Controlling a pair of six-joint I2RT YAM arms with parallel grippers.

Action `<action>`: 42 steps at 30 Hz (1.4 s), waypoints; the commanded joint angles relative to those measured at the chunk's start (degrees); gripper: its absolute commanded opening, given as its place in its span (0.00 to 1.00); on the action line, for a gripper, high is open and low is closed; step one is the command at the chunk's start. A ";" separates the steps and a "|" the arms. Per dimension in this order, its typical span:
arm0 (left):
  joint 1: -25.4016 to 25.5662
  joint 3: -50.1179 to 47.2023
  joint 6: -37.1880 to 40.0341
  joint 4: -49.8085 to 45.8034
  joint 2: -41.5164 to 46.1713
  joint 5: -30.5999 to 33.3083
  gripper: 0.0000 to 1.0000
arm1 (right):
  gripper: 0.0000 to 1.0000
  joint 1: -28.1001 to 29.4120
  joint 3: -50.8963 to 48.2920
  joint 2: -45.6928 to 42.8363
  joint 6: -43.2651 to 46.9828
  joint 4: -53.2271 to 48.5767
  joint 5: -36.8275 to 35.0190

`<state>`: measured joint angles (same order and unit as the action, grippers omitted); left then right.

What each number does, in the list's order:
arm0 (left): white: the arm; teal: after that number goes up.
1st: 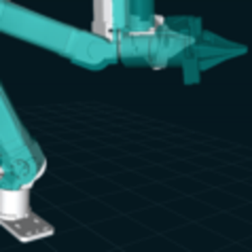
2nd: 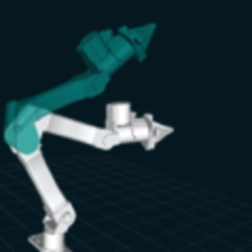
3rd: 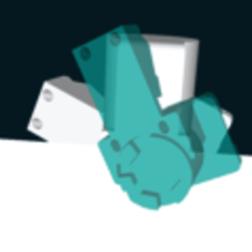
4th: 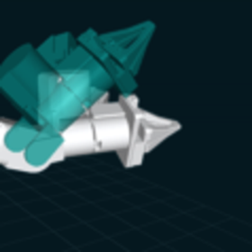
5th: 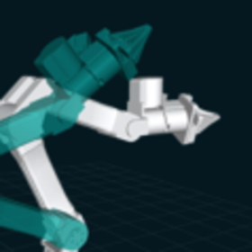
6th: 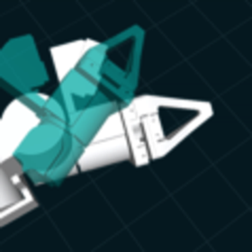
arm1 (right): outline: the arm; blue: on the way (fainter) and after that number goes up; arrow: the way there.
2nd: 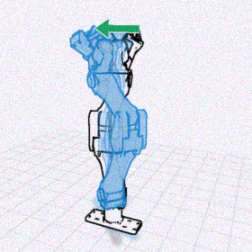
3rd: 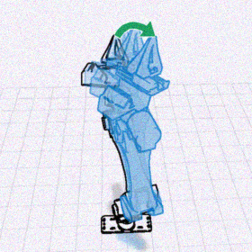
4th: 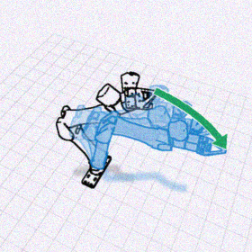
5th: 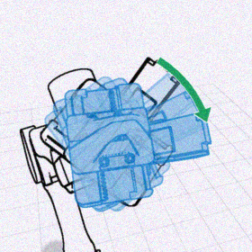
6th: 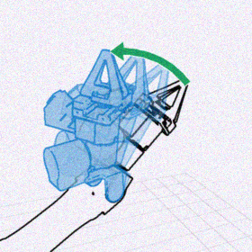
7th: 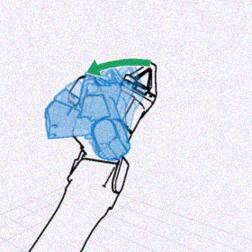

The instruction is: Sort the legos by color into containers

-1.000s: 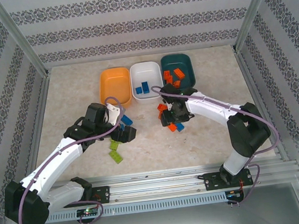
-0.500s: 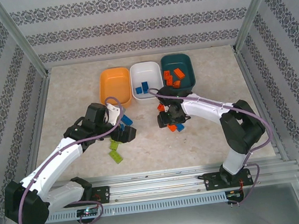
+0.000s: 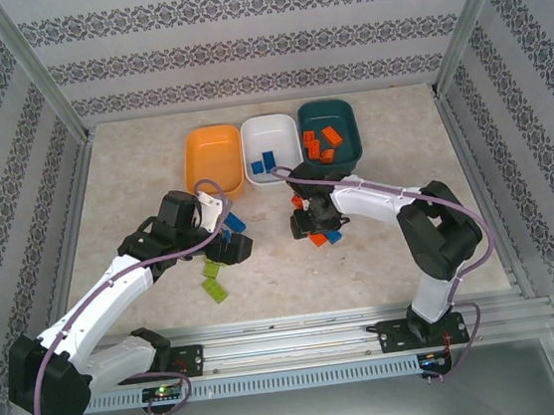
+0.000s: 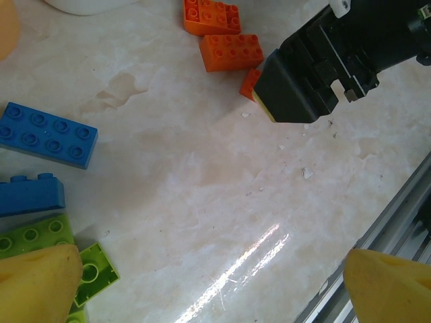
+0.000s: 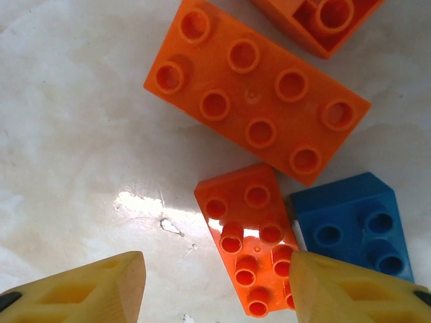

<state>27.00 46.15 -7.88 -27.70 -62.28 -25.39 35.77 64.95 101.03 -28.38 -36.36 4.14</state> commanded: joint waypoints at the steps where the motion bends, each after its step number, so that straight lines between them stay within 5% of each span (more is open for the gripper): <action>1: 0.75 1.13 1.11 -1.21 1.28 0.00 1.00 | 0.58 1.08 -1.22 1.17 -0.89 0.13 0.58; 16: 0.77 1.05 1.11 -1.19 1.20 -0.01 1.00 | 0.58 3.59 1.07 2.97 0.78 -7.28 -13.62; 38: 0.84 1.29 1.11 -1.65 0.67 0.70 1.00 | 0.58 7.11 1.79 0.19 -0.25 -3.81 -2.19; 42: 0.75 1.24 1.11 -1.79 0.69 0.76 1.00 | 0.58 6.78 2.84 -2.04 -0.11 -6.12 -6.58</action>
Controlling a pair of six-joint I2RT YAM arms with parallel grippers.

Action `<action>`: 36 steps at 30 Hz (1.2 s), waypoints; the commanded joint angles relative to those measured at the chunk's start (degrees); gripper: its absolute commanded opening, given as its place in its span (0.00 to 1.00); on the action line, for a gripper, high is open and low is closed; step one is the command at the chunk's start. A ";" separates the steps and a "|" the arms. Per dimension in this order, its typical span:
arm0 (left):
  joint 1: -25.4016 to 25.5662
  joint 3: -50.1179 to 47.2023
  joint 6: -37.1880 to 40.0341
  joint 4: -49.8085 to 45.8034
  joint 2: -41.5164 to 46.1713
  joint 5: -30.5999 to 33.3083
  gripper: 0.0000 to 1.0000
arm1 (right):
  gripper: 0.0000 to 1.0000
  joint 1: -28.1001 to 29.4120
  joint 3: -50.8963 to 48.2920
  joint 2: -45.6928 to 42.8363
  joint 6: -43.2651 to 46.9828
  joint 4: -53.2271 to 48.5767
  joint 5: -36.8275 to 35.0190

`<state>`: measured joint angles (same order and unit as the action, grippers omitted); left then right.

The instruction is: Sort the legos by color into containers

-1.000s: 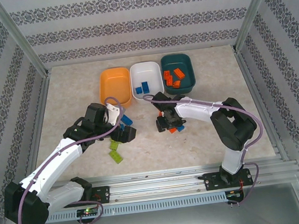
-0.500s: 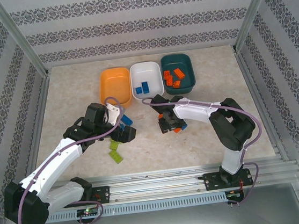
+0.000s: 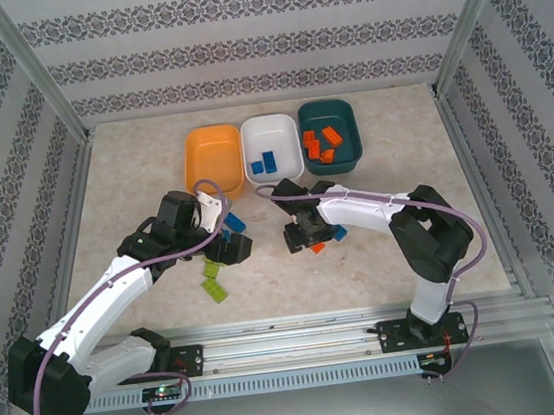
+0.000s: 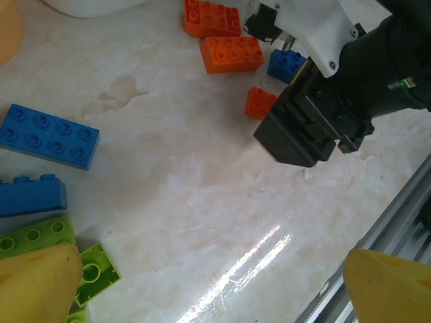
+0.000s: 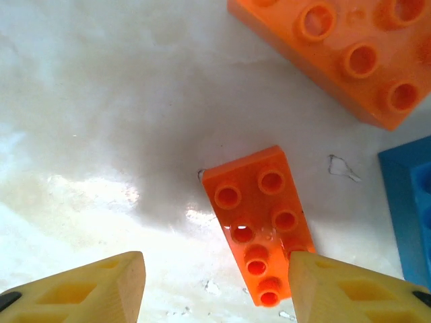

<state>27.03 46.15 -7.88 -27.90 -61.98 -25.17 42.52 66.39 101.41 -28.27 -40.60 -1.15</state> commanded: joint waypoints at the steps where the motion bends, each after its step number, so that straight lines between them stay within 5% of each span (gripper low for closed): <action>1: 0.76 1.22 1.11 -1.65 0.40 0.51 1.00 | 0.58 -0.05 1.69 -2.40 0.18 -2.78 -2.95; 20: 0.76 1.23 1.20 -1.63 -0.03 0.75 1.00 | 0.56 -0.01 0.72 7.04 2.17 -0.59 -5.55; 30: 0.75 1.23 1.18 -1.54 -0.23 0.74 1.00 | 0.28 -0.06 0.13 5.86 1.95 -0.31 -5.79; 36: 0.75 1.24 1.20 -1.46 -0.33 0.69 1.00 | 0.27 -0.29 2.64 -1.96 2.12 -2.50 -2.76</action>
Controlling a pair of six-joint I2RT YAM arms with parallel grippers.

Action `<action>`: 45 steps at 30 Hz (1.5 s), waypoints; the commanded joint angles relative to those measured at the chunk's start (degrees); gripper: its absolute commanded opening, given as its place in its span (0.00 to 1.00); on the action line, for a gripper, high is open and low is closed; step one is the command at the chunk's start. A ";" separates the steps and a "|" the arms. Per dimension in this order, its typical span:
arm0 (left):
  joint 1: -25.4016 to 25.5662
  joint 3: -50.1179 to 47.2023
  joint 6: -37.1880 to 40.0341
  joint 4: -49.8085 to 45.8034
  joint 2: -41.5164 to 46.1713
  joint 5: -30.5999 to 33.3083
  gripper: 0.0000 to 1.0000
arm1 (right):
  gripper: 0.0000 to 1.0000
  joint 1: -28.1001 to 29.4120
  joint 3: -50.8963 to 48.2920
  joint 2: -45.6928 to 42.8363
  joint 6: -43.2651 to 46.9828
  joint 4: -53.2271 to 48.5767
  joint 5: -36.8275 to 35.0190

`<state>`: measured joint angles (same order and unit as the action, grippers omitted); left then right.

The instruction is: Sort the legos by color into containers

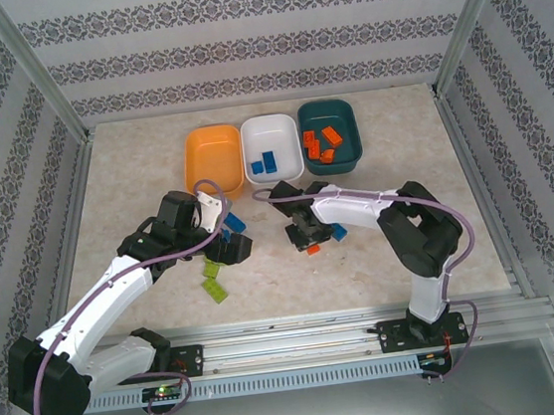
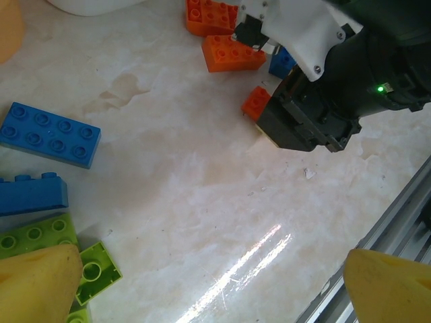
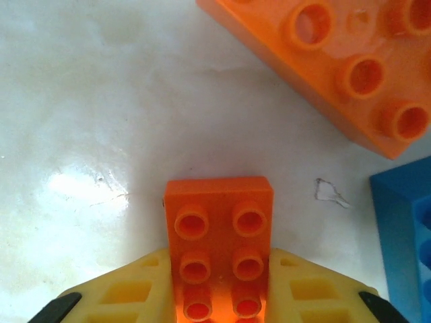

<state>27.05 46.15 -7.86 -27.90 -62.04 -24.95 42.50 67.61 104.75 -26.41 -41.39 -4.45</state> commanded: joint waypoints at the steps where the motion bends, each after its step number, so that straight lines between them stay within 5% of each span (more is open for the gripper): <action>1: 0.73 1.27 1.18 -1.46 -0.27 0.56 1.00 | 0.27 -0.82 2.40 -6.89 0.31 -1.98 1.24; 9: 0.78 1.22 1.18 -1.41 -0.27 0.41 1.00 | 0.28 -13.31 16.74 -8.66 4.40 -4.96 5.34; 18: 0.73 1.30 1.29 -1.50 -1.20 0.74 1.00 | 0.28 -25.82 37.67 7.37 3.21 -4.17 5.77; 24: 0.72 2.35 0.44 -5.29 -2.01 13.78 1.00 | 0.28 -29.74 51.66 21.94 2.74 -7.34 6.57; 30: 0.56 4.28 -0.77 -8.71 -7.97 17.89 1.00 | 0.34 -31.19 59.07 29.91 3.38 -9.84 6.81; 35: 0.57 4.99 -0.43 -8.63 -11.82 17.67 1.00 | 0.63 -31.39 56.06 27.09 3.73 -8.64 7.20; 45: -0.42 12.96 4.51 -12.00 -27.04 20.65 0.97 | 0.73 -28.06 23.05 2.36 -1.09 8.07 10.72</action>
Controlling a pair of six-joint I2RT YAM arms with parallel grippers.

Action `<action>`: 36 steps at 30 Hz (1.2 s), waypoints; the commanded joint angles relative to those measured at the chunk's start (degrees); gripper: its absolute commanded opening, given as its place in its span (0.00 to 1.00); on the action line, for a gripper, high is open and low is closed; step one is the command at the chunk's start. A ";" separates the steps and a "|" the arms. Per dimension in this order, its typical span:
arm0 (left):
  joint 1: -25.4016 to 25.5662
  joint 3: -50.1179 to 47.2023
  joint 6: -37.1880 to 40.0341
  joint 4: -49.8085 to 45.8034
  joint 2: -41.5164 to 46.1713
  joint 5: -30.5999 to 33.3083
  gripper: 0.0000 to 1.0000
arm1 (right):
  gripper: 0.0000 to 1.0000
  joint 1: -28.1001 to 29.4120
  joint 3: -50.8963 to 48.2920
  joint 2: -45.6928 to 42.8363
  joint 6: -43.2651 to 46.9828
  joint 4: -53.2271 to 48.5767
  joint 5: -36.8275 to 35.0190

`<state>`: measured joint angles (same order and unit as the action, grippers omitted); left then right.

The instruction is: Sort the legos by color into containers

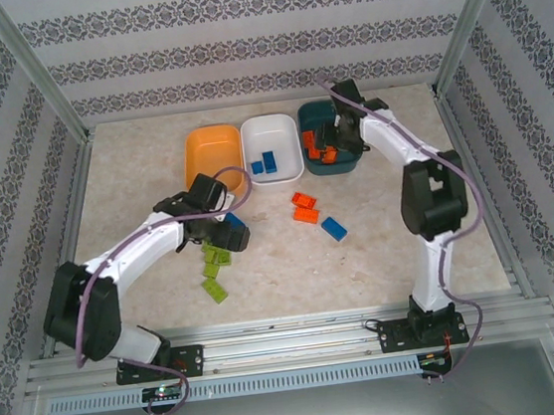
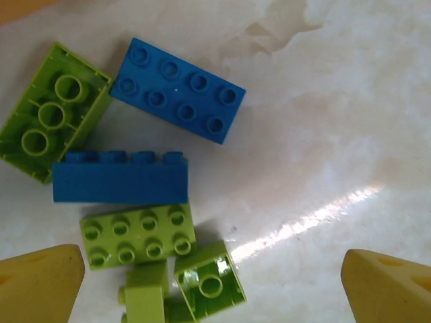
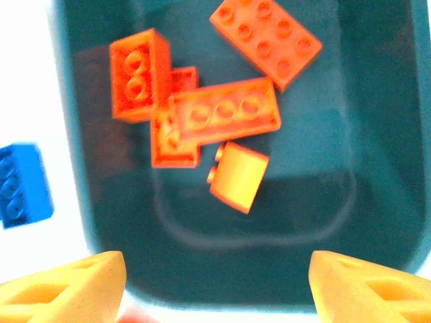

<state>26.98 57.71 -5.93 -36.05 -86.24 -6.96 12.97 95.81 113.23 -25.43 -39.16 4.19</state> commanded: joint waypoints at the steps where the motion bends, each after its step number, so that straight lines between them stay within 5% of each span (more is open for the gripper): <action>1: -0.60 1.76 2.59 -4.09 -4.25 3.16 0.97 | 0.73 1.97 -7.56 -8.04 -2.38 6.54 2.67; 13: -2.28 4.35 2.51 -3.14 -10.23 4.79 0.92 | 0.73 6.17 -24.01 -22.54 -4.97 10.03 3.31; 36: -5.36 8.91 2.37 -2.70 -17.43 5.44 0.88 | 0.72 7.92 -29.70 -21.76 -7.57 13.39 4.95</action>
<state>22.00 65.87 -4.45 -37.54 -101.75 -0.82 20.43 66.87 91.66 -31.86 -26.46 8.67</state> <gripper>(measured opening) 0.884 0.725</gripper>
